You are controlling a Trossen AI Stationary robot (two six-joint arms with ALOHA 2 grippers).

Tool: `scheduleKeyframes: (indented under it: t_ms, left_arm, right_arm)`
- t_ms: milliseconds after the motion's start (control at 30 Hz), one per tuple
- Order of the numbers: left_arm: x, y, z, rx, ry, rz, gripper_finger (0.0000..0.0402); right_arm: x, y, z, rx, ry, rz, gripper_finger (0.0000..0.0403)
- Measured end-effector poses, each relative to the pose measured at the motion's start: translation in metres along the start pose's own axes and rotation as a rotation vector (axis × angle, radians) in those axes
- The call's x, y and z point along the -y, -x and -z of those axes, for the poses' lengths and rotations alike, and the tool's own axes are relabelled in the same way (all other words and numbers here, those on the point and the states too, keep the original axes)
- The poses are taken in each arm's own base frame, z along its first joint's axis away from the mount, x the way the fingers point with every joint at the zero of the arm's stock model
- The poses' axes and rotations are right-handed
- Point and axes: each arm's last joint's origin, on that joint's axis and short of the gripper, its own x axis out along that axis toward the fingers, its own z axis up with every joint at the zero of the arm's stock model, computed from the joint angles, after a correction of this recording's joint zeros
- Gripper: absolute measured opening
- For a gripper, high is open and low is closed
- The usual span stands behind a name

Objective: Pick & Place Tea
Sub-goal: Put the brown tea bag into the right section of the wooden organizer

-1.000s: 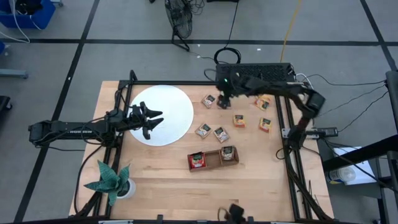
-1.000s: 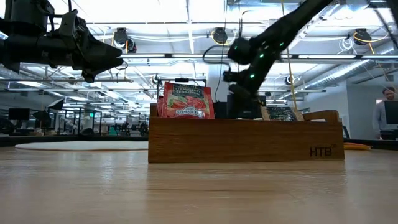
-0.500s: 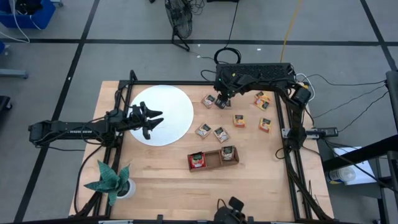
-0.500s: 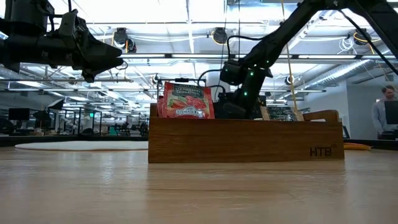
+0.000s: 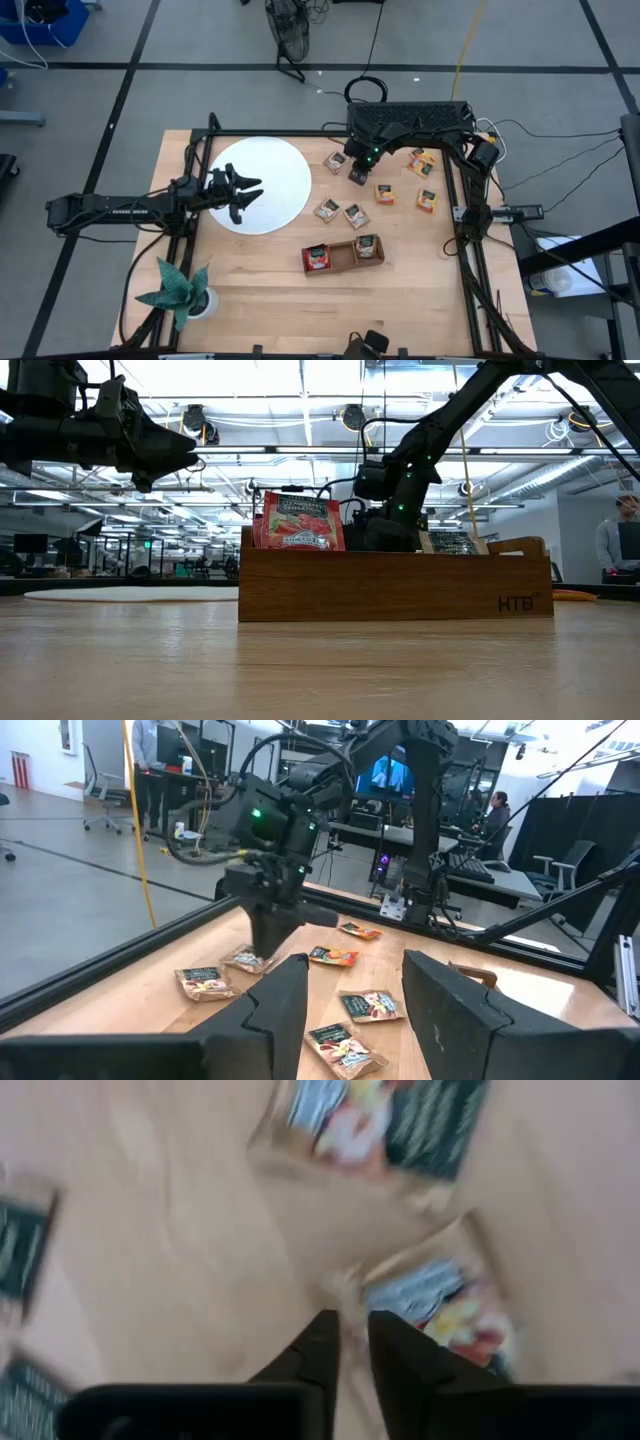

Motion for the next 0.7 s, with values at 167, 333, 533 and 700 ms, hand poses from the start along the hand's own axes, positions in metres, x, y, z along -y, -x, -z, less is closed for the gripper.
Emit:
scheduleKeyframes:
  t_ms: [167,333,533,700]
  left_arm:
    - [0.000,0.000,0.000,0.000,0.000,0.000,0.0166]
    - [0.000,0.000,0.000,0.000,0.000,0.000,0.0166]
    - [0.000,0.000,0.000,0.000,0.000,0.000,0.0166]
    - [0.000,0.000,0.000,0.000,0.000,0.000,0.0166]
  right_arm:
    - [0.000,0.000,0.009,-0.097,0.008,0.048,0.0006]
    - [0.004,0.002,0.018,-0.215,0.032,0.211,0.0001]
    - [0.004,-0.001,0.022,-0.229,0.054,0.231,0.0000]
    - [0.003,0.013,0.011,-0.114,0.051,0.322,0.0000]
